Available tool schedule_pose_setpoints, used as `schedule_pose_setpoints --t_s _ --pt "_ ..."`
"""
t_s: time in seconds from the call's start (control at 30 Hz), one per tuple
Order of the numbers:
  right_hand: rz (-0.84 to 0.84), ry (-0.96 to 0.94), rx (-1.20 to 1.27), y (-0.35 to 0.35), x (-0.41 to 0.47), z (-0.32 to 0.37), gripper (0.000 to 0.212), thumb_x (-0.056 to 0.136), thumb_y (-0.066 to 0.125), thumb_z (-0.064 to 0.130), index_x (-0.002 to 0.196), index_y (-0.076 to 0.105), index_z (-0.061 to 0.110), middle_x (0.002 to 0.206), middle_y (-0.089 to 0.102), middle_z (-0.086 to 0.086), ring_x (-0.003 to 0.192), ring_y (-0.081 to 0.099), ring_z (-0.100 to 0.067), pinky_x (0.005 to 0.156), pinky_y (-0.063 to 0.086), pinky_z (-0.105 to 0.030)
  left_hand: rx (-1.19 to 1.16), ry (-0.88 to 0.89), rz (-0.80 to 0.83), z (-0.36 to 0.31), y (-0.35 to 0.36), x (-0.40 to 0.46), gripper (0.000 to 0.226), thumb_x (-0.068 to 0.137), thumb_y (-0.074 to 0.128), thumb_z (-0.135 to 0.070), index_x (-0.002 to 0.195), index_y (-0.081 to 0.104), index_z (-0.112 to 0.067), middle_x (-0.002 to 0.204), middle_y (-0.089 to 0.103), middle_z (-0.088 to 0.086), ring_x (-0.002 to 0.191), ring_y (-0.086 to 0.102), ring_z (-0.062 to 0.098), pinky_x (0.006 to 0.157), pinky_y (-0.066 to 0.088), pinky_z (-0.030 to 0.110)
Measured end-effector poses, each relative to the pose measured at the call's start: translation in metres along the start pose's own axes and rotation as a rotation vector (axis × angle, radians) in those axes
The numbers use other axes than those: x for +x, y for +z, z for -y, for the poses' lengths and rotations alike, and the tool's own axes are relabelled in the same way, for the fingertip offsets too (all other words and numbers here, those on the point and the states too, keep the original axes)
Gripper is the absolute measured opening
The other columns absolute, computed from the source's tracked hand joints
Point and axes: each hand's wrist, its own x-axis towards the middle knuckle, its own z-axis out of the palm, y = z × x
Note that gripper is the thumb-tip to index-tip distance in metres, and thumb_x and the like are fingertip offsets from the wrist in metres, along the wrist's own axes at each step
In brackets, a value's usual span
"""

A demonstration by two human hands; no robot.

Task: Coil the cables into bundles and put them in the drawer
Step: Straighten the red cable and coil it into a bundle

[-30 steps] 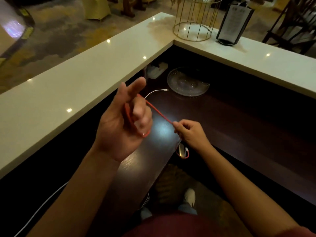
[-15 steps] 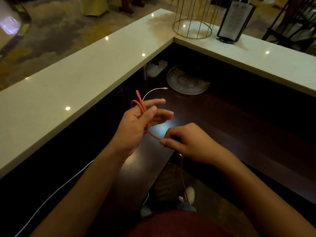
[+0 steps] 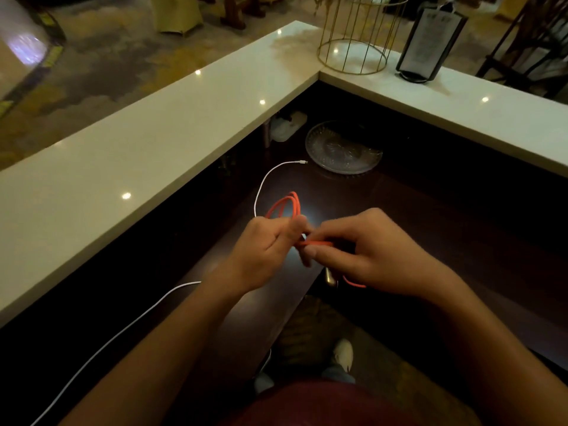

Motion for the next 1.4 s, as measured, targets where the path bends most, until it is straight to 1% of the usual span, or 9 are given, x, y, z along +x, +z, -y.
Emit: schedule_pose_setpoints --t_s 0.1,0.2,0.37,0.5,0.67,0.87,1.07,1.23,1.4 --pt "-0.147 0.003 0.072 -0.012 -0.004 0.005 0.01 0.094 0.072 0.027 0.096 0.077 0.019 0.074 0.073 0.005 0.063 0.07 -0.008 0.058 0.049 -0.015 -0.12 0.037 -0.012 0.0 -0.002 0.0 0.06 0.098 0.031 -0.069 0.083 0.067 -0.023 0.063 0.066 0.013 0.051 0.064 0.018 0.054 0.051 0.031" --pt "-0.152 0.052 0.198 -0.017 -0.006 0.008 0.01 0.091 0.074 0.023 0.095 0.077 0.015 0.076 0.072 0.002 0.065 0.07 -0.011 0.058 0.049 -0.015 0.027 0.091 0.032 -0.004 -0.004 0.005 0.049 0.095 0.036 -0.073 0.09 0.062 -0.031 0.065 0.065 -0.002 0.058 0.066 0.009 0.056 0.054 0.033" --pt "-0.021 0.07 0.38 -0.033 -0.007 0.015 0.026 0.093 0.068 0.015 0.119 0.069 0.012 0.088 0.074 -0.004 0.067 0.069 -0.015 0.061 0.053 -0.021 -0.049 -0.058 0.154 -0.01 -0.011 0.005 0.031 0.105 0.036 -0.019 0.097 0.065 -0.023 0.083 0.074 -0.015 0.085 0.066 -0.004 0.078 0.047 0.013" --pt "0.091 0.05 0.333 -0.039 -0.01 0.023 0.025 0.097 0.063 0.014 0.121 0.07 0.009 0.07 0.071 0.002 0.055 0.065 -0.011 0.056 0.05 -0.02 0.05 -0.024 0.206 -0.009 -0.018 0.008 0.024 0.103 0.045 -0.02 0.113 0.067 -0.015 0.092 0.076 -0.007 0.096 0.072 0.014 0.09 0.054 0.037" --pt "0.124 0.029 0.333 -0.048 -0.009 0.032 0.031 0.096 0.064 0.015 0.126 0.066 0.014 0.065 0.07 0.002 0.049 0.063 -0.009 0.05 0.047 -0.017 0.107 0.012 0.175 -0.005 -0.009 0.011 0.017 0.103 0.054 -0.012 0.113 0.068 -0.012 0.077 0.065 -0.03 0.069 0.063 -0.017 0.068 0.042 0.001" --pt "0.109 0.008 0.149 -0.03 0.003 0.026 0.029 0.1 0.064 0.019 0.129 0.066 0.02 0.069 0.069 0.0 0.061 0.069 -0.015 0.061 0.048 -0.015 0.126 -0.066 0.115 0.029 -0.006 0.027 0.026 0.098 0.052 -0.041 0.112 0.07 -0.029 0.101 0.073 -0.012 0.099 0.069 0.006 0.088 0.055 0.035" --pt "0.151 -0.016 0.101 -0.033 0.011 0.02 0.021 0.101 0.063 0.019 0.12 0.07 0.015 0.076 0.071 0.003 0.062 0.069 -0.011 0.061 0.046 -0.013 0.089 -0.129 0.26 0.023 0.003 0.024 0.025 0.1 0.054 -0.016 0.091 0.062 -0.038 0.083 0.066 -0.023 0.084 0.064 -0.01 0.078 0.044 0.009" --pt "-0.089 -0.033 0.401 -0.039 0.021 0.013 0.016 0.098 0.058 0.011 0.098 0.071 0.0 0.064 0.06 0.011 0.052 0.047 -0.001 0.052 0.037 -0.013 0.077 -0.14 0.695 -0.028 0.008 0.01 0.023 0.107 0.048 -0.02 0.117 0.067 -0.013 0.069 0.071 0.007 0.06 0.069 0.018 0.067 0.053 0.021" --pt "-0.352 0.109 0.498 -0.029 0.04 0.002 0.017 0.097 0.064 0.015 0.087 0.07 0.003 0.061 0.045 -0.01 0.049 0.036 -0.004 0.046 0.027 -0.014 -0.048 -0.004 0.589 -0.066 0.003 0.003 0.022 0.106 0.05 -0.016 0.116 0.067 -0.008 0.077 0.075 0.007 0.07 0.073 0.019 0.074 0.059 0.037"
